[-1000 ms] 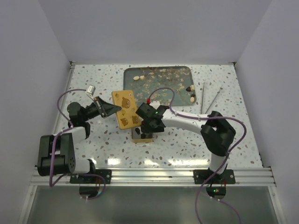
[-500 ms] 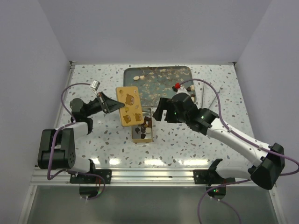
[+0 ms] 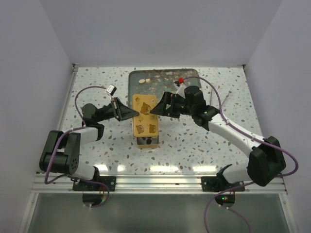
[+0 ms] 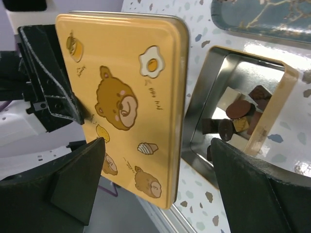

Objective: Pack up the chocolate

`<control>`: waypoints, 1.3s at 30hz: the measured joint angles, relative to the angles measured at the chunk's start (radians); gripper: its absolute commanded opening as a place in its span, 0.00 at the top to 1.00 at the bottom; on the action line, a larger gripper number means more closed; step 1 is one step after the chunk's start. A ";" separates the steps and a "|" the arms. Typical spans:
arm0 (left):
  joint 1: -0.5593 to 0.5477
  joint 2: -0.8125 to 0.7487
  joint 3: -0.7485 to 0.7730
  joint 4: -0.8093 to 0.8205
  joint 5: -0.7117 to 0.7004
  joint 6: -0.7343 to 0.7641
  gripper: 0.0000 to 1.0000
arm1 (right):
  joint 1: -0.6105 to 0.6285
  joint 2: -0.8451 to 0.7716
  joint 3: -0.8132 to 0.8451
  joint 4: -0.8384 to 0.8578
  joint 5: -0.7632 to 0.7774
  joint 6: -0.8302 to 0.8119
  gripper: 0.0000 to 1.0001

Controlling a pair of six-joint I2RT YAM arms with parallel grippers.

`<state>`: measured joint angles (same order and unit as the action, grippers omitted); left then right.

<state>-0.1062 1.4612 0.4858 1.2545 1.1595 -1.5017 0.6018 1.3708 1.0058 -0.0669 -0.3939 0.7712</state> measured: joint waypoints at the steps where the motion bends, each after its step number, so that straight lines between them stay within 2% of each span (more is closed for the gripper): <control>1: -0.006 0.009 0.000 0.007 -0.005 -0.022 1.00 | -0.001 0.007 -0.010 0.019 -0.018 0.004 0.07; 11: -0.024 0.148 0.000 0.014 -0.080 -0.269 1.00 | -0.001 0.014 -0.174 0.204 -0.130 0.089 0.09; 18: -0.034 0.154 0.000 0.016 -0.090 -0.304 1.00 | -0.001 0.031 -0.209 0.317 -0.175 0.149 0.12; 21: -0.039 0.144 0.000 0.015 -0.089 -0.280 1.00 | -0.001 0.050 -0.209 0.361 -0.183 0.179 0.21; 22: -0.040 0.137 0.000 0.016 -0.089 -0.265 1.00 | -0.001 0.055 -0.210 0.372 -0.185 0.187 0.29; 25: -0.040 0.094 0.000 0.016 -0.085 -0.209 1.00 | -0.003 0.063 -0.210 0.389 -0.187 0.206 0.43; 28: -0.041 0.047 0.000 0.017 -0.078 -0.139 1.00 | -0.004 0.064 -0.210 0.399 -0.196 0.218 0.51; 31: -0.040 0.006 0.000 0.002 -0.069 -0.044 1.00 | -0.006 0.060 -0.218 0.417 -0.202 0.227 0.55; 34: -0.041 -0.031 0.000 -0.063 -0.066 0.050 0.93 | -0.007 0.043 -0.239 0.433 -0.200 0.227 0.58; 35: -0.043 -0.041 0.000 -0.085 -0.066 0.071 0.84 | -0.007 0.035 -0.249 0.436 -0.199 0.227 0.59; 37: -0.050 -0.061 0.000 -0.138 -0.065 0.122 0.80 | -0.007 0.020 -0.270 0.440 -0.196 0.230 0.61; 39: -0.054 -0.070 0.000 -0.183 -0.065 0.167 0.71 | -0.006 0.002 -0.289 0.444 -0.195 0.235 0.62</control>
<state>-0.1600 1.3914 0.4854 1.0714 1.0943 -1.3342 0.5953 1.3731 0.7170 0.3767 -0.5888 1.0061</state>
